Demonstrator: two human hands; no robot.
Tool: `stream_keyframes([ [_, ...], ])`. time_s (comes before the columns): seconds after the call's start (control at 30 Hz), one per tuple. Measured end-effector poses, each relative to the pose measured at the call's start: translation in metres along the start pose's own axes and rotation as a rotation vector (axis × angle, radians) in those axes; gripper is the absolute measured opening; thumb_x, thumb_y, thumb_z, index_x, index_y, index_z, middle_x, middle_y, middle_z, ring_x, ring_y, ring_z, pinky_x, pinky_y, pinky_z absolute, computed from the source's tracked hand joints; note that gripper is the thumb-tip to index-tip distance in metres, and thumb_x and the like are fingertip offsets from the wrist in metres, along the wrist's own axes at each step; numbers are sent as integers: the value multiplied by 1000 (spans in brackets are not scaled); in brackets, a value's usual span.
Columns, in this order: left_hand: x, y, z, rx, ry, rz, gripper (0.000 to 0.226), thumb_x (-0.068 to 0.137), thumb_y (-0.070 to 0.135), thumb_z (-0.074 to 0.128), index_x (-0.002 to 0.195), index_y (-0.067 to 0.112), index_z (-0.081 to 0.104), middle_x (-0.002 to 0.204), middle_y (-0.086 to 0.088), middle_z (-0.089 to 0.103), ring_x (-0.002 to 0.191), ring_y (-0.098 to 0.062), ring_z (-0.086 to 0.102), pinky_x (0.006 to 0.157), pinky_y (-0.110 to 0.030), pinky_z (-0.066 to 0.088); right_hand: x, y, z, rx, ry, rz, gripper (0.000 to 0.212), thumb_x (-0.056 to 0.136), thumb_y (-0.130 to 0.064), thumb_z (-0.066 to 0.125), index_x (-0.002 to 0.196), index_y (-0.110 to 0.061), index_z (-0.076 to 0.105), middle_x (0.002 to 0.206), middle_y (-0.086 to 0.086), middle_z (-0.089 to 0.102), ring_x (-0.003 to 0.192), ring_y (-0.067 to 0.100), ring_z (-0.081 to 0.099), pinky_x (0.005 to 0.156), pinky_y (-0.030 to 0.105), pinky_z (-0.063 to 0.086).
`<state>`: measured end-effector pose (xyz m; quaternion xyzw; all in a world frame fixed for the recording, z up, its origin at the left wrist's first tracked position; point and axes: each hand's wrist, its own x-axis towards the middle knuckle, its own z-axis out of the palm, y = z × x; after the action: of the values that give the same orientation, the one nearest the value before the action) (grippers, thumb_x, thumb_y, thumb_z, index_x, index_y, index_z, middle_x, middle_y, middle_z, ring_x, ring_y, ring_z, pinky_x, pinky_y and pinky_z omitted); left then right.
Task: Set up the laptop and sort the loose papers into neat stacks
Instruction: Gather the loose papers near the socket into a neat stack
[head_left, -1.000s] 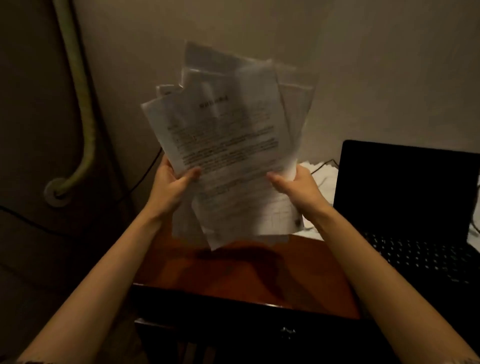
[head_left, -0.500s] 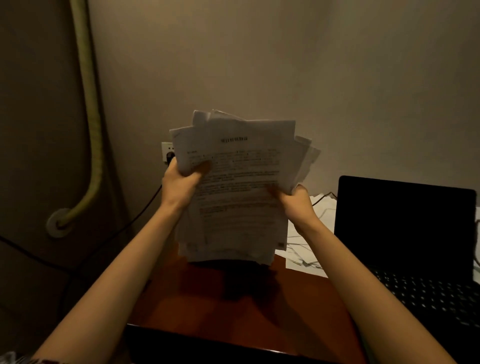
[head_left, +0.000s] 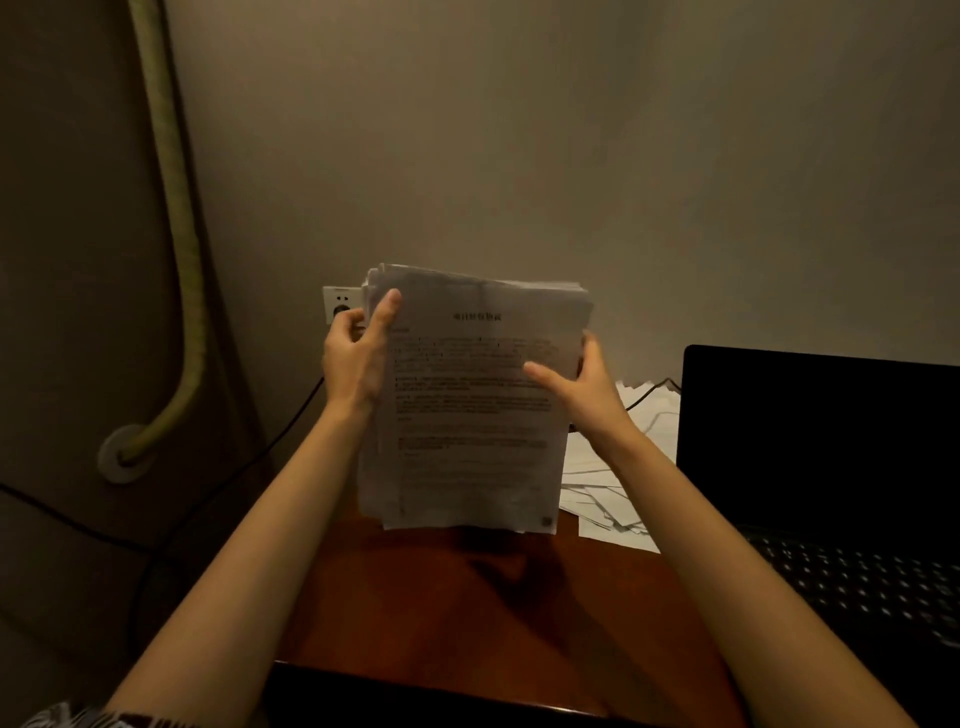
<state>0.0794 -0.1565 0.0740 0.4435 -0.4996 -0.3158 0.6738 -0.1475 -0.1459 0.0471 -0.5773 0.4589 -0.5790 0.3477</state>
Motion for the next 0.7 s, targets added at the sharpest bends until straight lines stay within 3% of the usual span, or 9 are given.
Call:
stream_keyframes([
  [0.07,-2,-11,-1,-12,-3,-29,43,85,54,60,106,17,54,100,-3,64,94,-21,64,82,-33,55,-7,26,1,32,-4,95,75,79,-21,75,141,-13,33,126,4,57,115,20,56,93,35,51],
  [0.17,-21,-39,-1,-49,-35,-106,25,92,36,58,110,24,46,87,10,58,83,-5,60,59,-10,46,-20,60,8,33,-39,184,53,83,-21,71,130,-9,49,120,7,60,114,24,56,80,26,51],
  [0.27,-34,-61,2,-81,-33,-157,35,90,35,60,120,17,56,97,6,64,93,-12,64,73,-21,52,-23,69,20,14,20,142,40,91,-23,60,127,-9,50,117,6,60,112,24,57,83,29,52],
  [0.33,-31,-60,5,-116,11,-164,32,89,38,61,116,21,58,100,4,66,95,-15,65,83,-30,53,-19,59,27,27,73,94,37,94,-21,55,129,-9,50,115,2,60,110,20,57,85,25,51],
  [0.43,-21,-54,4,-151,27,-136,18,92,37,58,106,26,58,97,5,67,89,-10,65,79,-25,52,-11,45,29,53,93,52,35,96,-19,53,130,-12,49,113,-2,59,101,11,56,76,14,48],
  [0.53,-25,-65,-4,-109,15,-174,20,95,30,53,113,21,55,94,7,63,84,-7,61,75,-23,50,-18,51,26,60,62,88,31,94,-20,55,125,-16,52,105,-5,60,99,12,57,69,14,49],
  [0.63,-42,-90,-9,-22,-75,-242,30,92,26,57,120,14,55,105,1,62,96,-14,60,86,-32,50,-35,77,26,37,6,160,23,92,-25,58,115,-26,54,103,-12,61,106,15,57,80,23,49],
  [0.7,-52,-100,-13,14,-96,-199,26,91,22,60,115,15,58,101,5,64,96,-14,61,80,-27,51,-43,86,26,0,11,160,19,94,-26,56,113,-26,55,106,-10,62,107,15,57,84,29,49],
])
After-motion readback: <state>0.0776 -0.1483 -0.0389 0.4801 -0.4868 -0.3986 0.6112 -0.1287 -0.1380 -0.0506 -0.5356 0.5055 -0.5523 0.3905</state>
